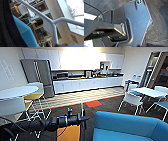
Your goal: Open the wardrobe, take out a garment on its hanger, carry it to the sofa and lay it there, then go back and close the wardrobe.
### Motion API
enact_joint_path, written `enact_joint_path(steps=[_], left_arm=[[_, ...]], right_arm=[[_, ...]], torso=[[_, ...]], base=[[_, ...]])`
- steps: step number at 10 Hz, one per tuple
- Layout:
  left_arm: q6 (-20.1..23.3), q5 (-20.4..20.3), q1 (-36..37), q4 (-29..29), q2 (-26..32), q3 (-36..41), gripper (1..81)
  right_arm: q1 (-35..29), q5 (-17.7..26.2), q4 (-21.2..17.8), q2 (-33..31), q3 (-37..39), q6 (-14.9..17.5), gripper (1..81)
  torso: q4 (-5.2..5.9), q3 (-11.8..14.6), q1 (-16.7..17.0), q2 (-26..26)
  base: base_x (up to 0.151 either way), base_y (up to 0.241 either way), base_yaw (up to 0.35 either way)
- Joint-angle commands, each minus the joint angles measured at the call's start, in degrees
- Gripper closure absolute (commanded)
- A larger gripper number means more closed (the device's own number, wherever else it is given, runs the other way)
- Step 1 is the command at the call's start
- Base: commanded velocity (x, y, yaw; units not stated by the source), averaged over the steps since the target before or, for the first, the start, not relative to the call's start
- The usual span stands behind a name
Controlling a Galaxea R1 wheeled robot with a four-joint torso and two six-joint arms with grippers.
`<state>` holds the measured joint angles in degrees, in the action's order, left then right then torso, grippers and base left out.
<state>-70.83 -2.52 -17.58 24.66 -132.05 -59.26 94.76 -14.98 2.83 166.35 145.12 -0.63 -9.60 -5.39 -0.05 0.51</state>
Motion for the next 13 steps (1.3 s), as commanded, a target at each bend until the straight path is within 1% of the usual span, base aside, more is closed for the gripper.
enact_joint_path(steps=[1,13], left_arm=[[-0.01,-2.22,8.65,1.97,-0.15,1.95,81.1],[0.08,-1.87,8.65,3.02,0.82,2.48,81.1]], right_arm=[[-1.28,2.68,0.52,-0.55,-0.11,0.11,1.0],[-0.92,2.15,0.51,-0.29,-0.11,0.11,1.0]], torso=[[0.0,0.0,0.0,0.0],[0.0,0.0,0.02,0.02]], base=[[0.0,0.0,-0.23],[0.0,0.0,-0.231]])
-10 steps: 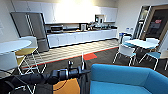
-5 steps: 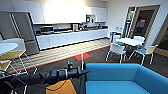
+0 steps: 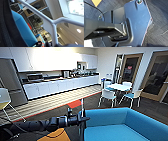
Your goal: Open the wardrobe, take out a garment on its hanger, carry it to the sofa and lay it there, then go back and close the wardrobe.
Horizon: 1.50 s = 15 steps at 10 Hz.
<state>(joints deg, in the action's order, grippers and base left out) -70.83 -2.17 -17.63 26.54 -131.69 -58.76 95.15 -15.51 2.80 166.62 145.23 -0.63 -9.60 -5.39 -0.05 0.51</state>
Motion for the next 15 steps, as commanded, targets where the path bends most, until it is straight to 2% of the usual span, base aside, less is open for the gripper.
enact_joint_path(steps=[1,15], left_arm=[[0.08,-2.22,8.7,1.15,0.46,2.07,81.1],[-0.01,-2.14,8.7,1.15,0.37,2.07,81.1]], right_arm=[[-1.23,2.67,0.54,-0.56,-0.22,0.11,1.0],[-1.49,2.67,0.8,-0.39,-0.22,0.11,1.0]], torso=[[0.0,0.0,0.0,0.0],[0.0,0.0,0.02,0.02]], base=[[0.0,0.0,-0.232],[0.0,0.0,-0.232]])
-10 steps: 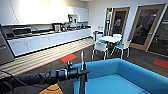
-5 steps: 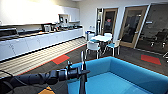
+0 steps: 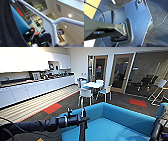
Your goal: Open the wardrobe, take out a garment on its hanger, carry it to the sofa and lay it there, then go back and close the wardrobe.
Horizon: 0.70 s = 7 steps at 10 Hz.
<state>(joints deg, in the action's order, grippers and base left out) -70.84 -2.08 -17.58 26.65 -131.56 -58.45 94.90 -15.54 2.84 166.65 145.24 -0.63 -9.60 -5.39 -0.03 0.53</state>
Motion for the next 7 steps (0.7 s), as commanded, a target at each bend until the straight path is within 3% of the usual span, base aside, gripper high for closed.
enact_joint_path(steps=[1,7], left_arm=[[0.0,-2.22,8.65,1.04,0.33,1.85,81.1],[0.08,-2.22,8.39,1.04,0.77,1.76,81.1]], right_arm=[[-1.25,2.71,0.76,-0.41,-0.23,0.11,1.0],[-1.25,2.71,0.85,-0.24,-0.23,0.11,1.0]], torso=[[0.0,0.0,0.0,0.0],[0.0,0.0,0.0,0.0]], base=[[0.0,0.0,-0.233],[0.0,0.0,-0.233]])
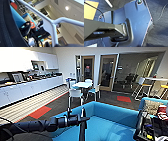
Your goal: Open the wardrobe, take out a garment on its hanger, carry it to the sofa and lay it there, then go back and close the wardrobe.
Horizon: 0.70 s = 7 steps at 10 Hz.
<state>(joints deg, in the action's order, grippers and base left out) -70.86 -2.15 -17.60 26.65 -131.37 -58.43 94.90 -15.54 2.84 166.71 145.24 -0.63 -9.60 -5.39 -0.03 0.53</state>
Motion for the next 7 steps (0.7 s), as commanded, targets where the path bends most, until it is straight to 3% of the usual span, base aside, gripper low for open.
enact_joint_path(steps=[1,7], left_arm=[[0.11,-2.16,8.15,1.12,0.66,1.47,81.1],[0.11,-2.07,8.07,1.12,0.57,1.3,81.1]], right_arm=[[-1.25,2.71,0.85,-0.3,-0.23,0.11,1.0],[-1.16,2.71,0.85,-0.03,0.12,0.19,1.0]], torso=[[0.0,0.0,0.0,0.0],[0.0,0.0,0.0,0.0]], base=[[0.0,0.0,-0.233],[0.0,0.0,-0.233]])
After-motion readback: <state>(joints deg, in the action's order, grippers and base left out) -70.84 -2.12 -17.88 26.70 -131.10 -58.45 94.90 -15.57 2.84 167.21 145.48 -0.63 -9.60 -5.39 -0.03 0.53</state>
